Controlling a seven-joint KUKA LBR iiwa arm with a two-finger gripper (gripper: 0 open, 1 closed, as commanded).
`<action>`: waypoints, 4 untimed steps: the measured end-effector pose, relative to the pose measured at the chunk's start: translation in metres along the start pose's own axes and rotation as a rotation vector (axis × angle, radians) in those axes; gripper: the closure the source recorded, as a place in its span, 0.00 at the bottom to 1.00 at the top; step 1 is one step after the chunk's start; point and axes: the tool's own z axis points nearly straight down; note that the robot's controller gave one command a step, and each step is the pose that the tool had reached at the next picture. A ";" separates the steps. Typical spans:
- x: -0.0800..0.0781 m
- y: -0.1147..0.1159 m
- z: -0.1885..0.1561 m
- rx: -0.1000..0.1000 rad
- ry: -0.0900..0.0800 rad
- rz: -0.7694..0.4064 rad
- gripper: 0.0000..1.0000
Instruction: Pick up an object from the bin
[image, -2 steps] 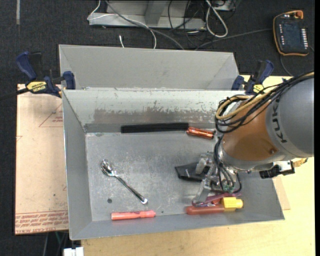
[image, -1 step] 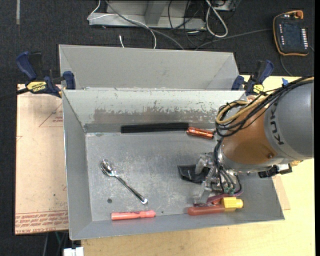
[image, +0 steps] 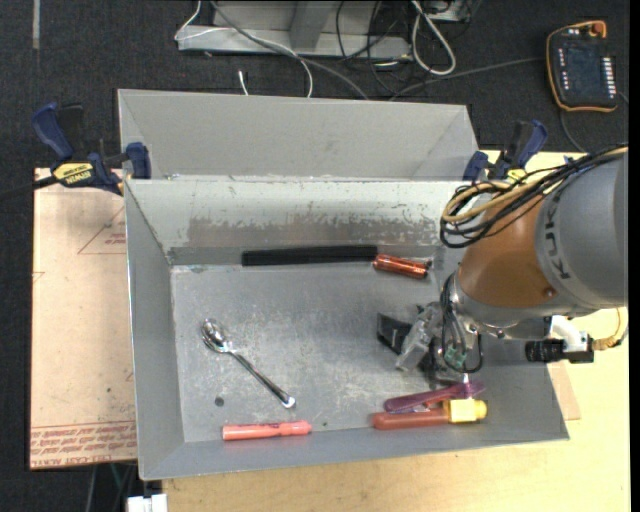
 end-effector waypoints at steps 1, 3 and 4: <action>0.000 0.000 0.000 0.000 0.000 0.000 1.00; 0.001 0.000 -0.027 0.001 0.004 -0.002 1.00; 0.000 0.001 -0.048 0.000 0.003 -0.004 1.00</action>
Offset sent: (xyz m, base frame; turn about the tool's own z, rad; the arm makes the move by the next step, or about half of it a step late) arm 0.0001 0.0000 0.0136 -0.0001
